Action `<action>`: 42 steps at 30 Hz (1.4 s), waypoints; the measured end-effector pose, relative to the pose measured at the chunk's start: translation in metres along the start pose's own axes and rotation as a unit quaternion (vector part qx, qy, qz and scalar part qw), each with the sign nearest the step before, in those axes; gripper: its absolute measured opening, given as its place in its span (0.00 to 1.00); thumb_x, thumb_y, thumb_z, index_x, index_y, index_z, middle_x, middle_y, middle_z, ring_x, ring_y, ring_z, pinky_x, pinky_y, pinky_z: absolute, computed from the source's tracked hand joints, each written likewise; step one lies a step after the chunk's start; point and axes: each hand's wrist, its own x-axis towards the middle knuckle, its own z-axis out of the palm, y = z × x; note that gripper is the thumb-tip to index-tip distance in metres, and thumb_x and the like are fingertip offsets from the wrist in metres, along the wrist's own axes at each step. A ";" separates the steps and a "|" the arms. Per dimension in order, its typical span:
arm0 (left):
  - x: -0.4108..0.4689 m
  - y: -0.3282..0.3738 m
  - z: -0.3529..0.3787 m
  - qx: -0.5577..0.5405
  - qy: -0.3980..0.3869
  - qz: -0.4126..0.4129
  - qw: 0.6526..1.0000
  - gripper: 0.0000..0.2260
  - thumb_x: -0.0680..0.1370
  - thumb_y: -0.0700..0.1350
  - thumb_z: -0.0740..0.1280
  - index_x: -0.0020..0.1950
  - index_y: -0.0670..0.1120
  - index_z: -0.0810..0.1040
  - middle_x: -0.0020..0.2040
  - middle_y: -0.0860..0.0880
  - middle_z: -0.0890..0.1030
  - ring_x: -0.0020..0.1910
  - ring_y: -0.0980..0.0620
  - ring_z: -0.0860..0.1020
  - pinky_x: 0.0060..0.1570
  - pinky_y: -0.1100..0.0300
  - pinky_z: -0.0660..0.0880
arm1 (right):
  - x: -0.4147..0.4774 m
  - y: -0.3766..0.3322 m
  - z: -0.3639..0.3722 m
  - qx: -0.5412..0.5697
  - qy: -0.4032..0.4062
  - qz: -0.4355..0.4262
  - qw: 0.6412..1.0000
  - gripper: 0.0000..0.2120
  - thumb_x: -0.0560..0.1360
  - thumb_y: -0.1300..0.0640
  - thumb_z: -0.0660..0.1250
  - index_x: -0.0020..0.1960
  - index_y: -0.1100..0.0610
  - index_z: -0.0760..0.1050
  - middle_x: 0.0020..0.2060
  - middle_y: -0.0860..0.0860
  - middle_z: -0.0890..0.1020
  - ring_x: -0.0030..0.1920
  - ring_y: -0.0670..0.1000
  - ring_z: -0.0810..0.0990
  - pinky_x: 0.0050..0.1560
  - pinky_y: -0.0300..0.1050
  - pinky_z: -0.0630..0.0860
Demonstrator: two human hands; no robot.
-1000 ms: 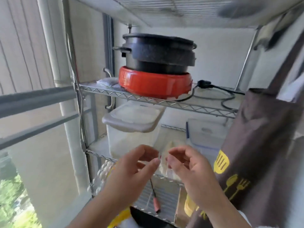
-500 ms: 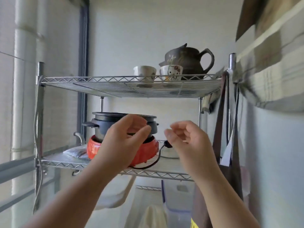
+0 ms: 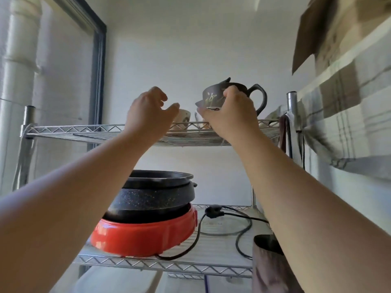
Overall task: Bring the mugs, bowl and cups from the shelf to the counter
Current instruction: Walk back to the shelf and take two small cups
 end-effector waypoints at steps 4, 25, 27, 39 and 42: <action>0.032 0.000 0.009 0.094 -0.094 -0.088 0.987 0.32 0.70 0.69 0.67 0.57 0.42 0.76 0.55 0.42 0.81 0.51 0.42 0.78 0.44 0.55 0.71 | 0.028 0.008 0.000 -0.031 -0.094 0.066 0.993 0.33 0.63 0.32 0.69 0.55 0.58 0.77 0.46 0.53 0.82 0.50 0.58 0.80 0.45 0.47 0.77; 0.051 0.028 0.019 0.141 -0.356 -0.173 0.907 0.18 0.78 0.55 0.61 0.32 0.46 0.70 0.30 0.49 0.72 0.29 0.52 0.70 0.30 0.62 0.66 | 0.071 0.007 0.020 -0.003 -0.410 0.158 0.898 0.23 0.69 0.39 0.71 0.53 0.57 0.78 0.48 0.55 0.80 0.49 0.56 0.79 0.58 0.51 0.75; 0.050 0.026 0.017 0.113 -0.355 -0.182 0.910 0.16 0.76 0.56 0.63 0.36 0.46 0.73 0.32 0.49 0.73 0.33 0.51 0.72 0.35 0.62 0.70 | 0.071 0.010 0.021 0.031 -0.377 0.182 0.907 0.19 0.66 0.42 0.74 0.44 0.56 0.78 0.42 0.55 0.80 0.43 0.54 0.79 0.49 0.48 0.78; 0.054 0.007 -0.017 -0.352 -0.126 -0.219 0.901 0.29 0.58 0.53 0.80 0.53 0.47 0.73 0.54 0.44 0.82 0.53 0.49 0.82 0.52 0.47 0.82 | 0.065 -0.001 0.008 0.312 -0.195 0.173 0.914 0.34 0.57 0.40 0.80 0.56 0.57 0.78 0.48 0.54 0.84 0.49 0.53 0.83 0.51 0.54 0.82; 0.049 0.006 -0.035 -0.423 -0.133 -0.173 0.880 0.16 0.70 0.48 0.78 0.52 0.46 0.76 0.52 0.43 0.83 0.54 0.46 0.83 0.55 0.49 0.81 | 0.056 -0.015 0.003 0.427 -0.178 0.147 0.874 0.24 0.61 0.47 0.80 0.51 0.58 0.80 0.46 0.54 0.85 0.50 0.53 0.84 0.57 0.56 0.79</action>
